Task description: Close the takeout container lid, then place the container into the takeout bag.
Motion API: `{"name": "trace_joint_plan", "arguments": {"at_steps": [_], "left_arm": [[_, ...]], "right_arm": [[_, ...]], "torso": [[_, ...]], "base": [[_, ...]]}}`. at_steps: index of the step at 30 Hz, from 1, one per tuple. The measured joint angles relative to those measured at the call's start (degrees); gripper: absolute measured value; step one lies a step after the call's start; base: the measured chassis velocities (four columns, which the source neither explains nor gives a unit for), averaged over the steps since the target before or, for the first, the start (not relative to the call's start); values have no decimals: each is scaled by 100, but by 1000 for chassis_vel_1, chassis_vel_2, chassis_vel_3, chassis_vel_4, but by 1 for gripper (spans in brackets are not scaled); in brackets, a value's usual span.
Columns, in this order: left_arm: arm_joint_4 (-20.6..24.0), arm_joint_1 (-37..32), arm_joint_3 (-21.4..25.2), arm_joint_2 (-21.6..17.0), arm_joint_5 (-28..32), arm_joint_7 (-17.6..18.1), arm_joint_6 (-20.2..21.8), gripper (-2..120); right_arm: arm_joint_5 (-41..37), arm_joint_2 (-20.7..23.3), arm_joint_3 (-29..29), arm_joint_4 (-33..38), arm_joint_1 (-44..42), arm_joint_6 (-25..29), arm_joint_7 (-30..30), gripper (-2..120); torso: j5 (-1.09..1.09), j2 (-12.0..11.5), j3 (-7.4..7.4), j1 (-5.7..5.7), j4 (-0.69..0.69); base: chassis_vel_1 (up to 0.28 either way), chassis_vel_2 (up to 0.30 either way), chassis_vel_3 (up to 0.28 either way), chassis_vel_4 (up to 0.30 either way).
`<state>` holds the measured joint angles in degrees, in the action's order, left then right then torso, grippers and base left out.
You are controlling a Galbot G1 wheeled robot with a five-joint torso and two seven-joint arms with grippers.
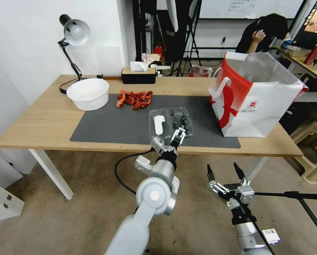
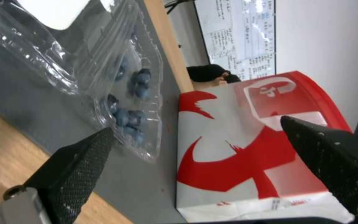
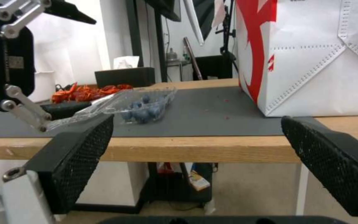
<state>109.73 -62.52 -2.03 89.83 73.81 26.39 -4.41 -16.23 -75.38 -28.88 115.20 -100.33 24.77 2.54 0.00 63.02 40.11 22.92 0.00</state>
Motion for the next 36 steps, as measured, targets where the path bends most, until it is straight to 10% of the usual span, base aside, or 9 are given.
{"name": "trace_joint_plan", "arguments": {"at_steps": [36], "left_arm": [[-304, 352, 186, 113, -84, 906, 168, 100]], "right_arm": [[-58, -30, 2, -125, -28, 102, -27, 100]], "torso": [[0, 0, 0, 0, 0]], "base": [[0, 0, 0, 0]]}}
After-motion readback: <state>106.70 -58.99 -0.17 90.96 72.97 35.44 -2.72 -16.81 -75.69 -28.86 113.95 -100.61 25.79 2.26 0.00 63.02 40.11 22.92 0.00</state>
